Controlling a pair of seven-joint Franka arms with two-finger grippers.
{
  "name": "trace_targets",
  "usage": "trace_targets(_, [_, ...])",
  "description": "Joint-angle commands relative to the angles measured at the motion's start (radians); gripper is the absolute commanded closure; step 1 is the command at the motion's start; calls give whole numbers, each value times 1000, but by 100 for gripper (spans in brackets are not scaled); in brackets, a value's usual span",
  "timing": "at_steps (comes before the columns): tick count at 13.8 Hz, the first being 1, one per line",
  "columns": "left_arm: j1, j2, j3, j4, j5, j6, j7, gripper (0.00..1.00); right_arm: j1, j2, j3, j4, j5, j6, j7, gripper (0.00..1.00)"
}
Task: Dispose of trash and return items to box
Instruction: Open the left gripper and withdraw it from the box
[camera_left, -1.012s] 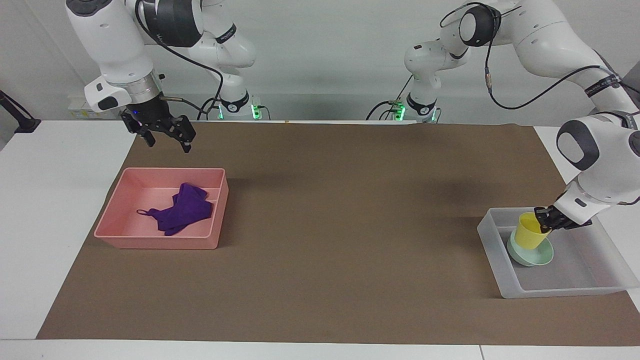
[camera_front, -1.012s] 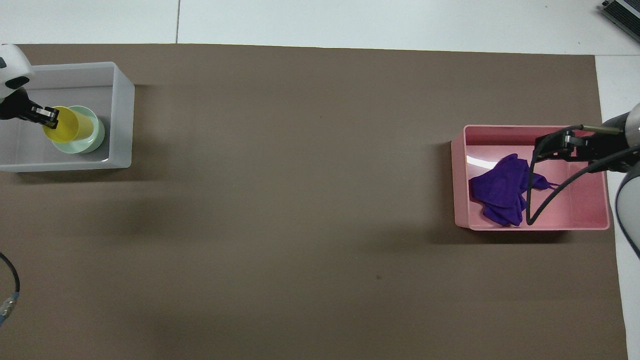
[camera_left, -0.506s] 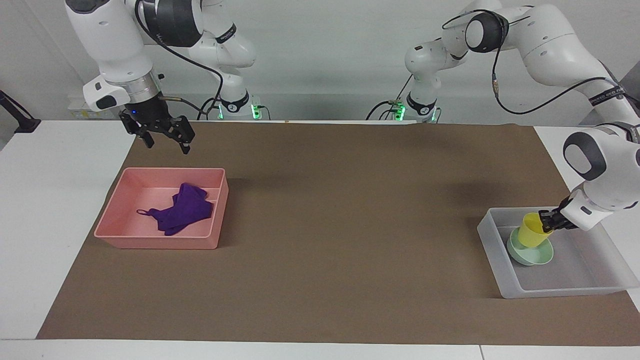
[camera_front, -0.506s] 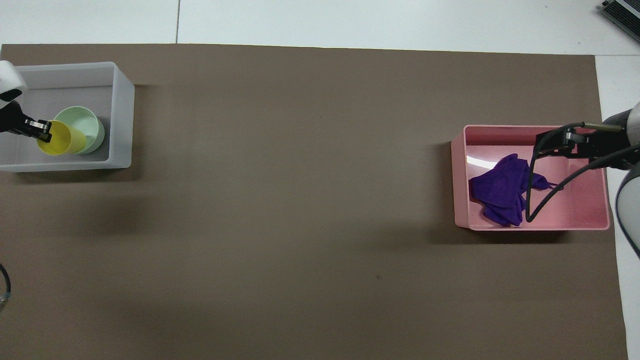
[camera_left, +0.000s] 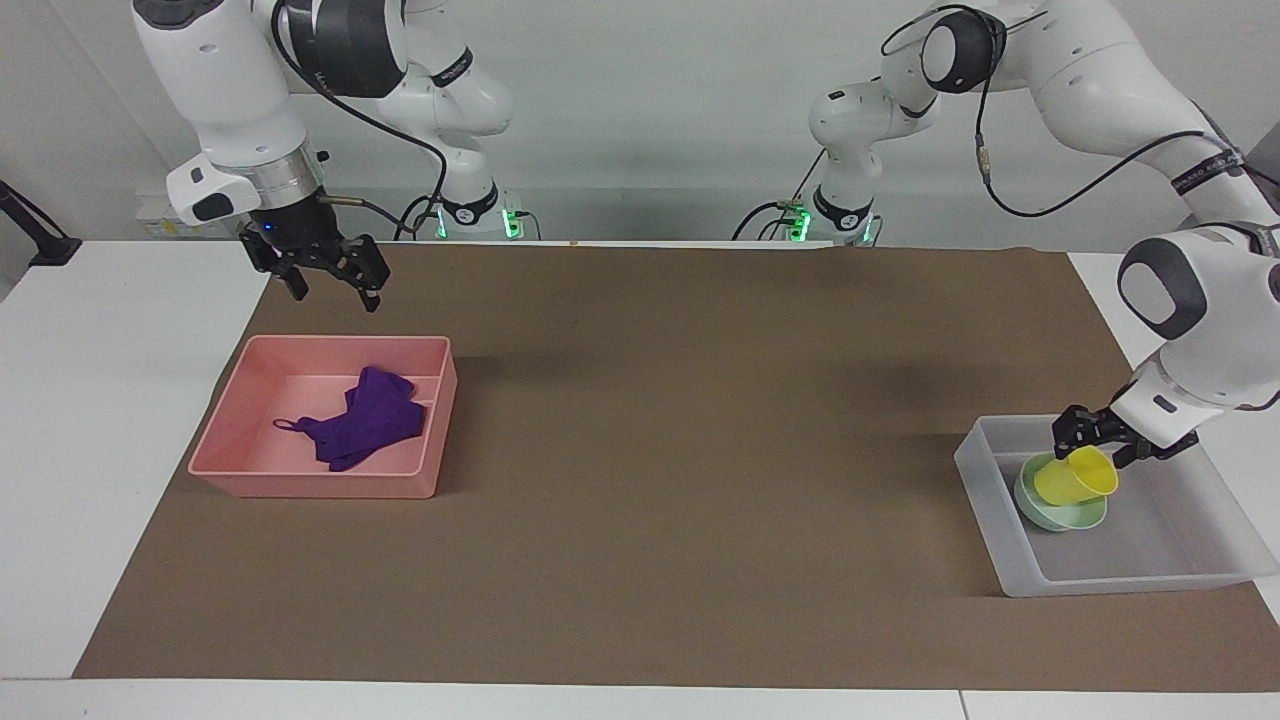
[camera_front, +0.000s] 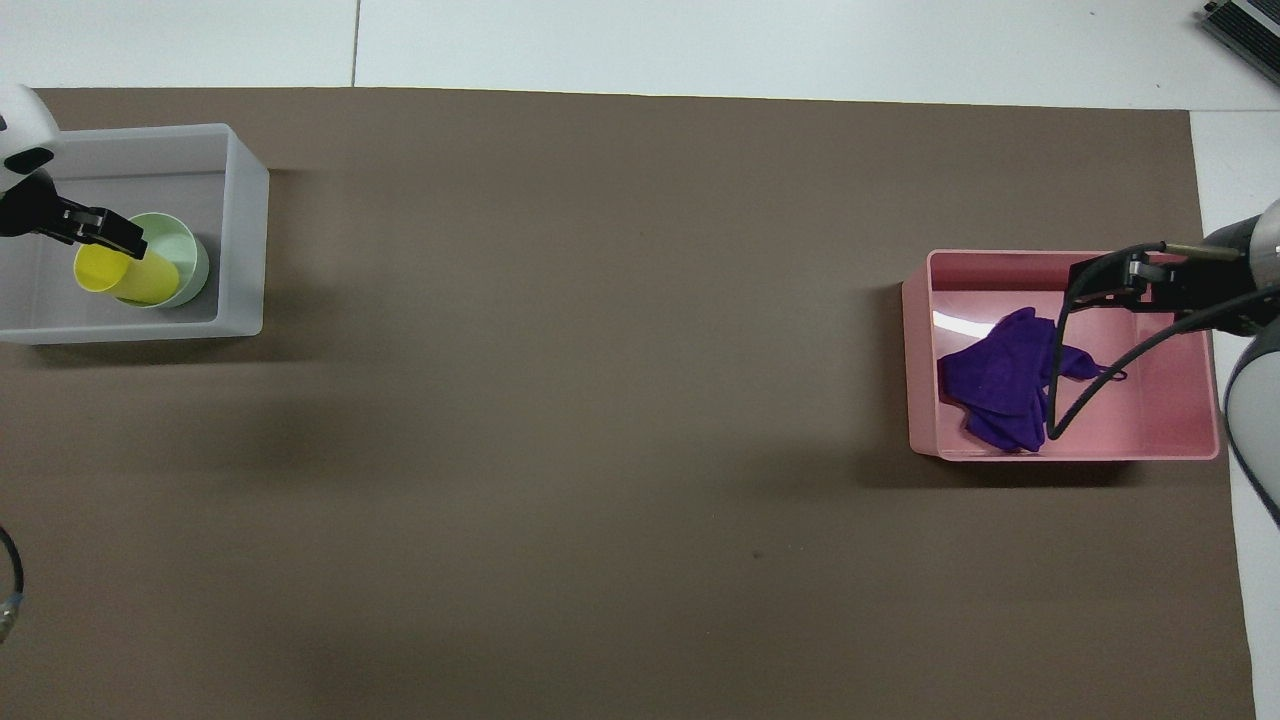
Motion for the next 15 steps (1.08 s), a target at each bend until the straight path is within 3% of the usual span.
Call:
trace_targets(1, [-80,-107,-18,-10,-28,-113,-54,0,-13,0,3,-27,12,52,-17,0])
trace_targets(5, [-140,-268,-23,-65,-35,-231,-304,0,-17,3,3,-39,12,72,-17,0])
trace_targets(7, [-141,-393,-23,-164,-49,-187,-311,0,-19,3,3,-37,12,54,-16,0])
trace_targets(9, [-131,-470,-23,-253,-63,-135,-311,0,-19,-5,0,-28,0,15,-16,0])
trace_targets(15, [-114,-472,-22,-292,-65,-184,-312,0,-10,16,-5,97,0,-95,-25,0])
